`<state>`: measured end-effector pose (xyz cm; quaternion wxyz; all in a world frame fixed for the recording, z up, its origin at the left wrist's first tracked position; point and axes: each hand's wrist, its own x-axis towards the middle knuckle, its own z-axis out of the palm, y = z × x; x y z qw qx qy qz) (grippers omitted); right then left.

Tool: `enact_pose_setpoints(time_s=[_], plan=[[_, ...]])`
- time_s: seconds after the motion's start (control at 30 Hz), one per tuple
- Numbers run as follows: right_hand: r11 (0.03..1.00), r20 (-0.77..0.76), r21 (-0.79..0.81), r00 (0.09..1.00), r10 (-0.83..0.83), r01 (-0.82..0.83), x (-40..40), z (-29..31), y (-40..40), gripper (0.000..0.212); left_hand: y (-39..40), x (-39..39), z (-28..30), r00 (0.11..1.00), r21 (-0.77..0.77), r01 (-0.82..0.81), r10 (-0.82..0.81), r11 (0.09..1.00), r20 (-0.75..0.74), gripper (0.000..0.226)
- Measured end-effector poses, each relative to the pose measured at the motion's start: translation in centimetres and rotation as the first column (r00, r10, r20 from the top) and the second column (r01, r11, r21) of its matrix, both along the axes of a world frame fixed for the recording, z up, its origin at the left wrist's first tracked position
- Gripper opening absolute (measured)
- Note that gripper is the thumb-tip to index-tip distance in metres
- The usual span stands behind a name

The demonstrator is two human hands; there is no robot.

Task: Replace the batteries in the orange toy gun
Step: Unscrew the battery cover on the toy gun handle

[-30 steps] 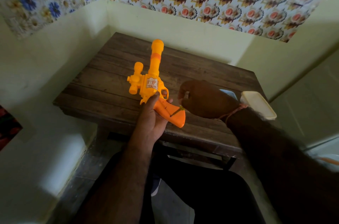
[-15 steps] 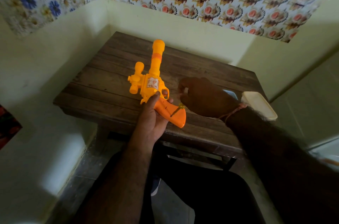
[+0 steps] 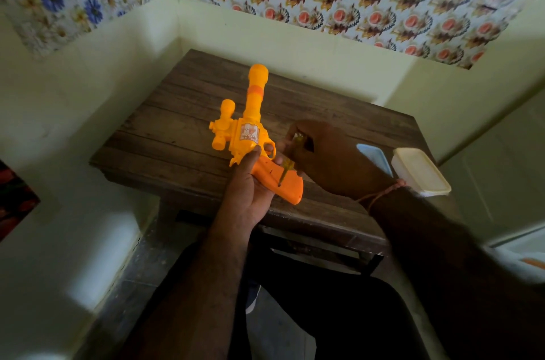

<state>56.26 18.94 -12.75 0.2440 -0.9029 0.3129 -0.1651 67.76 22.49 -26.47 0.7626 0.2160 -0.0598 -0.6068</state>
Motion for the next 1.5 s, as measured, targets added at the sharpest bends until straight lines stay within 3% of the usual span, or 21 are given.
enact_pose_setpoints(time_s=[0.13,0.2,0.3,0.4,0.5,0.63,0.7,0.8,0.87,1.0,1.1,1.2,1.3,1.43,1.5], plan=[[0.988,0.18,-0.012,0.973,-0.147,0.152,-0.6,-1.7,0.8,0.008,-0.1,0.1,-0.2,0.999,0.035,-0.039,0.039,0.999,-0.013,0.054],[0.972,0.247,-0.051,0.946,-0.209,0.228,-1.0,-2.7,1.0,0.017,-0.2,0.2,-0.4,0.999,0.027,-0.048,0.048,0.998,0.017,0.054],[0.975,0.289,0.013,0.933,-0.216,0.222,-1.3,-3.4,0.9,0.033,-0.3,0.3,-0.5,0.999,0.007,-0.043,0.043,0.999,0.028,0.055],[0.977,0.328,0.077,0.921,-0.211,0.196,-1.4,-3.7,1.0,0.031,-0.3,0.2,-0.7,0.998,-0.004,-0.048,0.048,0.999,0.032,0.058],[0.973,0.408,0.028,0.886,-0.221,0.229,-1.3,-4.2,1.3,0.025,-0.4,0.1,-0.9,0.997,-0.019,-0.048,0.049,0.999,0.056,0.059],[0.951,0.489,0.016,0.827,-0.278,0.31,-0.5,-4.9,2.1,0.04,-0.8,0.4,-1.3,0.997,-0.007,-0.052,0.053,0.999,0.062,0.071],[0.936,0.551,0.095,0.765,-0.333,0.34,-0.2,-5.0,2.4,0.049,-0.9,0.4,-1.4,0.997,-0.019,-0.054,0.055,0.998,0.055,0.072],[0.917,0.598,0.233,0.696,-0.397,0.323,0.2,-5.0,2.4,0.037,-1.1,0.4,-1.7,0.998,-0.014,-0.043,0.044,0.999,0.034,0.073],[0.915,0.585,0.282,0.704,-0.403,0.289,0.3,-5.1,2.1,0.028,-1.4,0.5,-1.9,0.999,-0.008,-0.048,0.049,0.999,0.019,0.073],[0.939,0.57,0.223,0.747,-0.343,0.261,0.1,-4.8,2.3,0.039,-1.3,0.4,-2.0,0.998,-0.001,-0.06,0.06,0.998,0.021,0.064],[0.95,0.523,0.1,0.796,-0.303,0.296,0.1,-5.3,2.5,0.012,-1.4,0.4,-2.1,0.998,0.007,-0.049,0.049,0.999,0.037,0.063],[0.942,0.494,0.063,0.81,-0.317,0.33,0.5,-5.5,2.7,0.021,-1.6,0.6,-2.4,0.999,0.009,-0.036,0.036,0.999,0.024,0.07],[0.938,0.505,0.076,0.799,-0.328,0.337,0.7,-5.1,2.6,0.005,-1.7,0.7,-2.8,1.0,-0.019,-0.017,0.018,1.0,0.024,0.067],[0.947,0.448,0.088,0.837,-0.314,0.308,0.1,-4.0,2.4,0.029,-1.6,0.7,-2.6,0.999,-0.032,-0.008,0.01,0.999,0.039,0.067],[0.957,0.426,0.096,0.857,-0.289,0.275,-0.2,-3.6,2.4,0.029,-1.5,0.7,-2.4,0.999,-0.03,-0.011,0.012,0.999,0.05,0.07]])
